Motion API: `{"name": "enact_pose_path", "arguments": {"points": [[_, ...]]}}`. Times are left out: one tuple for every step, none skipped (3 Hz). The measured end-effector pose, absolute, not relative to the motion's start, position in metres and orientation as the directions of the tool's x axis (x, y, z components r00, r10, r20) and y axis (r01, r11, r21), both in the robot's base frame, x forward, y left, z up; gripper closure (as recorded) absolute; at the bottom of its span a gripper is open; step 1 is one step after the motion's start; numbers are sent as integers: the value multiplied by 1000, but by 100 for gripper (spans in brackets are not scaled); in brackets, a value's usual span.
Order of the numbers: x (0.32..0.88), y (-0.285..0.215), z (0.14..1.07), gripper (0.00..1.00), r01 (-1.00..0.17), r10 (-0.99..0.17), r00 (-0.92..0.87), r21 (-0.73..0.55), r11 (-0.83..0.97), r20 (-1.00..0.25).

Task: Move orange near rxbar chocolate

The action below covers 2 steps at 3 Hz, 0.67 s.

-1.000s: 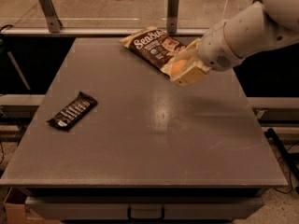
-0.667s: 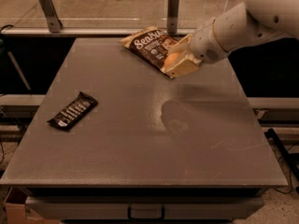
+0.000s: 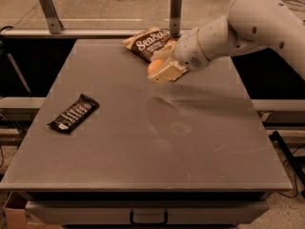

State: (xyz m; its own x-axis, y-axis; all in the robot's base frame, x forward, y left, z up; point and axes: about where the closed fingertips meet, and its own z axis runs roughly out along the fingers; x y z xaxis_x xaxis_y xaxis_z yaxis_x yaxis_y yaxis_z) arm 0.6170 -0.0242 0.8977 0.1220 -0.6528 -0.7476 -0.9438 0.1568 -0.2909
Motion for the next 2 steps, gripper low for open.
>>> {"name": "enact_pose_path", "arguments": {"points": [[602, 18, 885, 100, -961, -591, 150, -257, 102, -793], [590, 53, 879, 100, -970, -530, 181, -238, 42, -829]]}}
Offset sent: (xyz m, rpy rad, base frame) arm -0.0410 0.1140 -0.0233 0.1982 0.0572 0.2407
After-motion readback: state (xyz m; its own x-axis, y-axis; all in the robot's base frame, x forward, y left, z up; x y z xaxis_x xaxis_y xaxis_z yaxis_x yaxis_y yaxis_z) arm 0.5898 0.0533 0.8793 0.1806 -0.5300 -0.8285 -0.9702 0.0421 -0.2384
